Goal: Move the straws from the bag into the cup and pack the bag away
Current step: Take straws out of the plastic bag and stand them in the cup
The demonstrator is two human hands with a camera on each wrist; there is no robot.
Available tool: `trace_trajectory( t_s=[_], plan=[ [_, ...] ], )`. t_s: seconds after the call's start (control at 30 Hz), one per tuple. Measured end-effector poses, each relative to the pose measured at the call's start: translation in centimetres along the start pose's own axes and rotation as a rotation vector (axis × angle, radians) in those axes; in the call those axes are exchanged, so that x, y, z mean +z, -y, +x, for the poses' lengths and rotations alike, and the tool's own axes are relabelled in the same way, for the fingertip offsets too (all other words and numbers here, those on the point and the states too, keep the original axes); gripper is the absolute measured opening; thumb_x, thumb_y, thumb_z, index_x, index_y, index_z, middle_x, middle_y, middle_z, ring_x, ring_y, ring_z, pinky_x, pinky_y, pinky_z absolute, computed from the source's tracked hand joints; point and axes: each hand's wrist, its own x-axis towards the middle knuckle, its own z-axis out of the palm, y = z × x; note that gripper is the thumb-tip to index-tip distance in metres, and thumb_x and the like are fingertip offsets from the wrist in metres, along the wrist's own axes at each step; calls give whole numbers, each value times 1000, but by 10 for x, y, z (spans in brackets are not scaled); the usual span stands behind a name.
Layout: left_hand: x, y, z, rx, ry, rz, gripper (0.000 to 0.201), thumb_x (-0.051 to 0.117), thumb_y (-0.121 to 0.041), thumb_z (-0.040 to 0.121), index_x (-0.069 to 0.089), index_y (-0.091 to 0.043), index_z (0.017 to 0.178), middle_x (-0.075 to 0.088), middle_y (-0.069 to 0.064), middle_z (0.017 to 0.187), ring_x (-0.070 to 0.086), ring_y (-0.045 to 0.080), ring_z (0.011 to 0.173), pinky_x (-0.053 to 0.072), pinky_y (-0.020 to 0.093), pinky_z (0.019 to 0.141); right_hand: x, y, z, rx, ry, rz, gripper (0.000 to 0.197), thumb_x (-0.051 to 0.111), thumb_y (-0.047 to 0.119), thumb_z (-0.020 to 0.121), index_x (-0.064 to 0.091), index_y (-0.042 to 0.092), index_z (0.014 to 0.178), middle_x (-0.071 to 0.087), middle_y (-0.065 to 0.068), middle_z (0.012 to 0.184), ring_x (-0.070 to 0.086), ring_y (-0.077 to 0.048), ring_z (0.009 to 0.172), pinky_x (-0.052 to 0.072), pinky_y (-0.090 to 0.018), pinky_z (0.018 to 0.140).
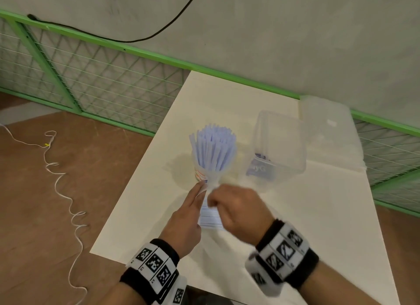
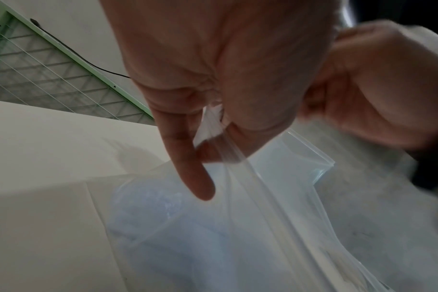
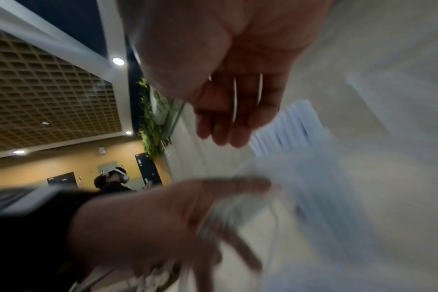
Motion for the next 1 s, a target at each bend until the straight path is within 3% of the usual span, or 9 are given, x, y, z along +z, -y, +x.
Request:
trace_trajectory(
  t_s=[0.1, 0.17, 0.3, 0.37, 0.5, 0.67, 0.83, 0.9, 1.0],
  plan=[
    [5, -1, 3, 15, 28, -16, 97, 43, 16, 77, 11, -35, 153, -8, -34, 155, 56, 11, 109, 52, 29, 87, 42, -17, -30, 242, 415, -88, 36, 40, 9, 88, 61, 18, 115, 64, -5, 110, 60, -30, 98, 50, -42, 80],
    [9, -7, 4, 13, 50, -8, 97, 44, 16, 79, 8, -34, 154, -11, -32, 156, 53, 8, 112, 51, 26, 89, 70, -33, -45, 302, 487, -190, 44, 46, 3, 88, 53, 12, 130, 57, -9, 125, 55, -32, 107, 48, -42, 83],
    [12, -14, 4, 26, 70, -10, 97, 44, 15, 80, 6, -35, 154, -11, -33, 155, 51, 4, 116, 49, 22, 91, 102, -49, -60, 335, 415, -315, 62, 80, 10, 61, 62, 13, 120, 64, -5, 114, 65, -27, 87, 55, -36, 66],
    [12, -15, 2, 26, 74, -11, 96, 43, 14, 80, 7, -35, 153, -10, -32, 156, 50, 4, 116, 49, 23, 92, 108, -50, -62, 349, 378, -337, 66, 87, 17, 50, 68, 15, 113, 67, -2, 105, 66, -24, 80, 55, -33, 61],
    [11, -15, 2, 26, 73, -10, 95, 44, 14, 80, 8, -35, 153, -9, -33, 155, 49, 1, 108, 49, 24, 91, 112, -50, -59, 346, 338, -369, 57, 86, 20, 50, 71, 16, 105, 67, -2, 98, 65, -23, 76, 54, -33, 60],
    [10, -15, 1, 14, 60, -11, 95, 43, 14, 81, 7, -35, 153, -9, -33, 155, 47, 4, 121, 47, 26, 96, 117, -51, -53, 376, 274, -410, 44, 84, 16, 53, 70, 16, 95, 67, -3, 89, 64, -25, 72, 54, -35, 59],
    [8, -14, 1, 8, 52, -6, 96, 43, 15, 80, 7, -36, 153, -10, -34, 154, 48, 4, 118, 48, 25, 93, 120, -52, -48, 397, 337, -424, 30, 87, 15, 45, 67, 18, 68, 62, 0, 68, 60, -22, 59, 51, -33, 54],
    [8, -14, 1, 13, 49, -2, 96, 43, 15, 80, 8, -36, 153, -10, -34, 154, 47, 4, 120, 48, 25, 93, 117, -50, -46, 416, 366, -417, 25, 84, 14, 51, 67, 18, 69, 63, 0, 69, 62, -23, 62, 52, -35, 57],
    [8, -15, 0, 14, 46, -3, 94, 43, 15, 80, 9, -35, 153, -9, -33, 155, 47, 2, 119, 48, 22, 91, 111, -47, -41, 434, 474, -401, 22, 55, 11, 85, 65, 11, 105, 65, -9, 105, 60, -32, 100, 44, -43, 88]
  ],
)
